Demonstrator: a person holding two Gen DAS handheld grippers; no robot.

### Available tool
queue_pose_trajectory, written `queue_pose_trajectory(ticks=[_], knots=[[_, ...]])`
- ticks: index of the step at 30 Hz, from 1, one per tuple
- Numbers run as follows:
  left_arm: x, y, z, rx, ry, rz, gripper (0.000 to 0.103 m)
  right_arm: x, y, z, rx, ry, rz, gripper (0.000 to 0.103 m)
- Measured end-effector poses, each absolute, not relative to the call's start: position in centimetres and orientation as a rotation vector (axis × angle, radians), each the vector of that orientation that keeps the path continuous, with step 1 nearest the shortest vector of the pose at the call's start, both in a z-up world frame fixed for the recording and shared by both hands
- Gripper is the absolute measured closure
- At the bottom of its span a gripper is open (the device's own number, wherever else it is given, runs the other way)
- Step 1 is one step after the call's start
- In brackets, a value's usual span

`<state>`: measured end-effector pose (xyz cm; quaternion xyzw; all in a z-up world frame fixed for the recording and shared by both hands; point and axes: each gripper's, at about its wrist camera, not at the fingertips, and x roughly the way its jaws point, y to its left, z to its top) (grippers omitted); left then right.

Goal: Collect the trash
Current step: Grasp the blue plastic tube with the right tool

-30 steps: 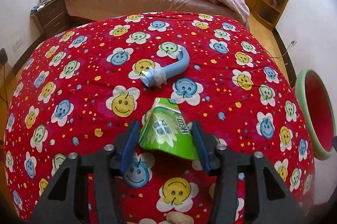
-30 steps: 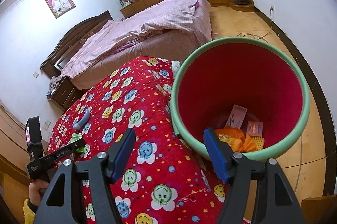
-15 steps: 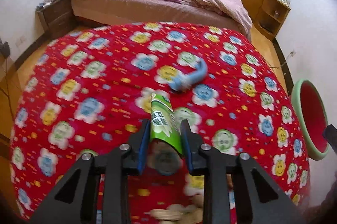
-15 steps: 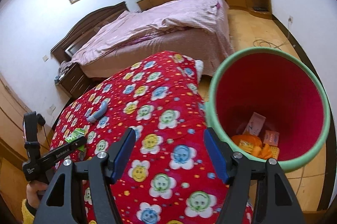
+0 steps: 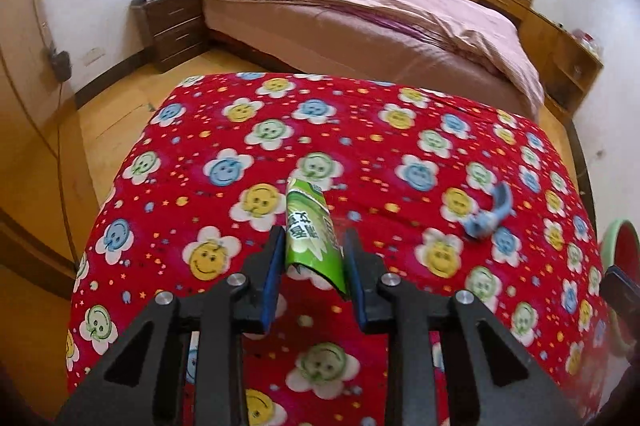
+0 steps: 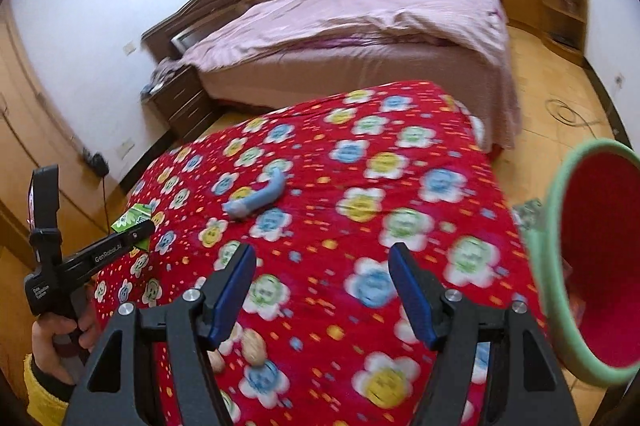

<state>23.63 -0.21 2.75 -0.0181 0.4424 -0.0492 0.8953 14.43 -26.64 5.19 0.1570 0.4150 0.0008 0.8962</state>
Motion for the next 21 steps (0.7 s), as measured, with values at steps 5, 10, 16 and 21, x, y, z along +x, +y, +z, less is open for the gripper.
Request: queue_pose_trajectory(ticks=[5, 10, 16, 21], knots=[[24.3, 0.3, 1.5, -0.057, 0.910, -0.070, 0.074, 17.9, -24.3, 3.6, 0.295, 0.898, 0.055, 0.032], [24.7, 0.6, 0.4, -0.064, 0.904, -0.050, 0.074, 20.7, -22.8, 1.7, 0.276, 0.945, 0.092, 0.027], [24.9, 0.8, -0.4, -0.079, 0.900, -0.051, 0.073, 23.0, -21.8, 0.3, 0.223, 0.975, 0.106, 0.017], [24.7, 0.8, -0.4, -0.081, 0.903, -0.058, 0.073, 24.8, -20.9, -0.3, 0.168, 0.988, 0.116, 0.010]])
